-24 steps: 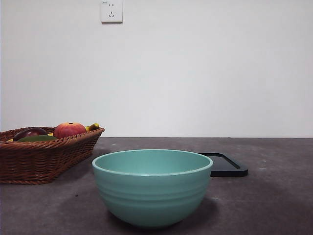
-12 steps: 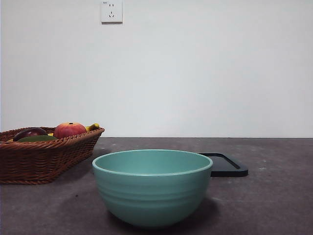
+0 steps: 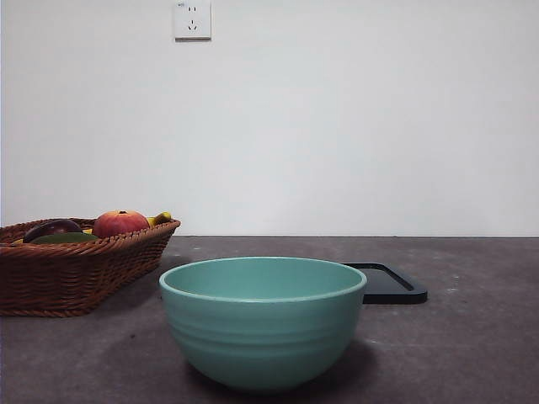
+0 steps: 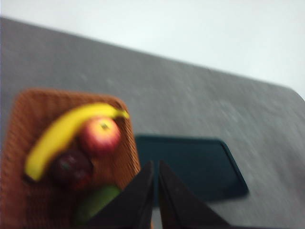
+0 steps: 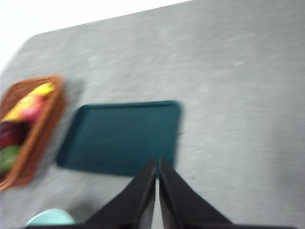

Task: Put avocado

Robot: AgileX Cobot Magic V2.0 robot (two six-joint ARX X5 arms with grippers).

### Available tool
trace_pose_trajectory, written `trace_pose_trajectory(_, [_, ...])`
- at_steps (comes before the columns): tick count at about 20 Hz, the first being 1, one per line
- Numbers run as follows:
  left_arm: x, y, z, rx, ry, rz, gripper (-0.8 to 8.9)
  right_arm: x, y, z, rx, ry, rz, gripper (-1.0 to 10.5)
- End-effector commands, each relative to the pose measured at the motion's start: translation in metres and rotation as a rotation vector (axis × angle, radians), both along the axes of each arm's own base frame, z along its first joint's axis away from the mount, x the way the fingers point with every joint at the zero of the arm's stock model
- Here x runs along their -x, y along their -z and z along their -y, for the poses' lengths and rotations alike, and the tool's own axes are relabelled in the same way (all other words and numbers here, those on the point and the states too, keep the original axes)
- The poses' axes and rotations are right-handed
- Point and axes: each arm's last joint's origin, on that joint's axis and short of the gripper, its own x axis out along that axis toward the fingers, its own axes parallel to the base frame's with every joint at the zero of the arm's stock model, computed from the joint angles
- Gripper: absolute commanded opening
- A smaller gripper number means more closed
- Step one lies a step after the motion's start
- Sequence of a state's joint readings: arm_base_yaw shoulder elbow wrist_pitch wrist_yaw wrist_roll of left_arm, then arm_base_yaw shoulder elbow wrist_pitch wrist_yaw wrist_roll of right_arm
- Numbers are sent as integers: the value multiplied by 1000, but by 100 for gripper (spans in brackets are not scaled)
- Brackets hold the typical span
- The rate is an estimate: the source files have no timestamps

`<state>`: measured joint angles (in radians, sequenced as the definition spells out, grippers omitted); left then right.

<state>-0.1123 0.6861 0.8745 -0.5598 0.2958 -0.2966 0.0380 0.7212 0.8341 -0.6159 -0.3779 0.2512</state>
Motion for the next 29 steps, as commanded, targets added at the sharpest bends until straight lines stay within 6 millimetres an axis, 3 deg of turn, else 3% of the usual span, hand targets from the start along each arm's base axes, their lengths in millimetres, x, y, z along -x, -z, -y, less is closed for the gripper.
trace_pose_trajectory(1, [2, -3, 3, -19, 52, -3, 18, 0, -6, -2, -3, -30, 25, 5])
trace_pose_trajectory(3, [4, -1, 5, -28, 70, -23, 30, 0, -6, -4, 5, -44, 30, 70])
trace_pose_trajectory(5, [4, -1, 7, -46, 90, -16, 39, 0, -6, -5, 11, -53, 33, 295])
trace_pose_trajectory(6, [4, -1, 8, -57, 113, -11, 99, 1, -6, -5, 12, -55, 33, 411])
trace_pose_trajectory(7, [5, 0, 9, -65, 139, -11, 219, 1, -6, -5, 21, -61, 33, 501])
trace_pose_trajectory(8, [6, 1, 9, -75, 154, -20, 412, 1, -5, -5, 34, -69, 33, 574])
trace_pose_trajectory(9, [6, 2, 10, -80, 161, -30, 559, 2, -4, -5, 38, -71, 25, 590])
trace_pose_trajectory(10, [7, 3, 10, -83, 167, -44, 641, 2, -4, -5, 39, -71, 20, 590])
trace_pose_trajectory(17, [9, 10, 11, -81, 169, -134, 623, 4, -2, -5, 26, -84, -11, 589])
trace_pose_trajectory(20, [-2, 13, 12, -141, 179, -258, 623, 9, -5, -6, 23, -137, -52, 589])
trace_pose_trajectory(25, [-55, 17, 20, -282, 176, -448, 622, 16, -14, -8, 27, -175, -65, 589])
trace_pose_trajectory(29, [-104, 33, 28, -403, 205, -533, 622, 18, -15, -12, 5, -237, -66, 589])
